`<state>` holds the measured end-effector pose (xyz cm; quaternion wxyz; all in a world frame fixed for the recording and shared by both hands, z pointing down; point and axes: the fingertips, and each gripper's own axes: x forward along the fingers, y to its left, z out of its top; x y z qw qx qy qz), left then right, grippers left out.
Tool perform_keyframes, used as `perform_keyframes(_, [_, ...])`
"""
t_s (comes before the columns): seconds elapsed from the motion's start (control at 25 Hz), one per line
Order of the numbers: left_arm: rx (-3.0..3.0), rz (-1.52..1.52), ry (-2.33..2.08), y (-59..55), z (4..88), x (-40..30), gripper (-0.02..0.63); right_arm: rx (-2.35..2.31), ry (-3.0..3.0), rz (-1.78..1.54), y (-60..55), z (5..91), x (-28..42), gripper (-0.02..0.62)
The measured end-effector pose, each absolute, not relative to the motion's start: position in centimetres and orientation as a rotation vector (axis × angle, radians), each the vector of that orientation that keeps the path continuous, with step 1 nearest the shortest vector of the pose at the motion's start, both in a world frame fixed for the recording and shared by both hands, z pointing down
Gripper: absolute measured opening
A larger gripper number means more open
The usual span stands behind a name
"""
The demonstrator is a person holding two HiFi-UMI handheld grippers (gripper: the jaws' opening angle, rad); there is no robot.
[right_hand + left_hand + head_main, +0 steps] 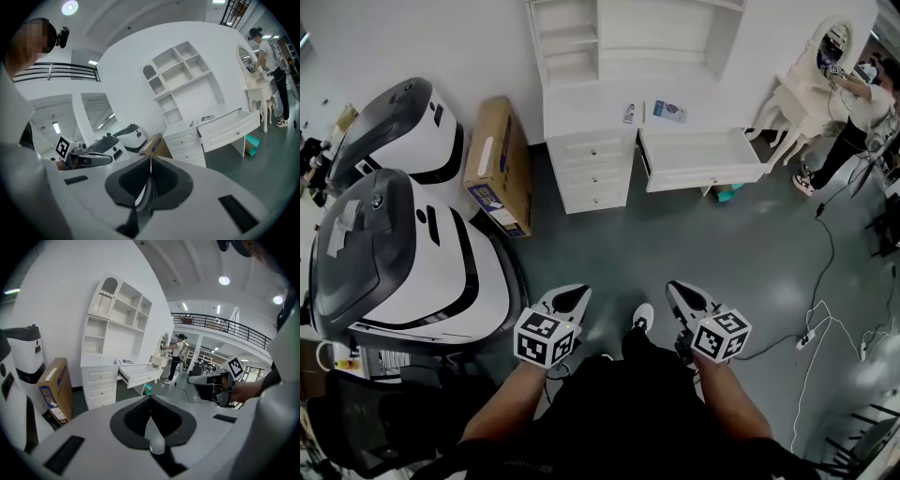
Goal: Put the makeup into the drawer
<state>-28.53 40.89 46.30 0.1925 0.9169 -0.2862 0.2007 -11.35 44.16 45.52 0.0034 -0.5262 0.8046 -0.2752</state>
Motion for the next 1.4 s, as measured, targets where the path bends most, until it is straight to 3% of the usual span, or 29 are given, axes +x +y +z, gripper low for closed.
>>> perform_keyframes(0.76, [2.594,0.613,-0.812,27.6,44.4,-18.2,0.006,-1.675,2.517,-0.836,30.2,45.3,-0.1,0.029])
perform_keyframes(1.4, [2.617,0.624,-0.821,22.6,44.5,-10.0,0.006,-1.670,2.484,-0.872,27.4,47.4,7.4,0.029])
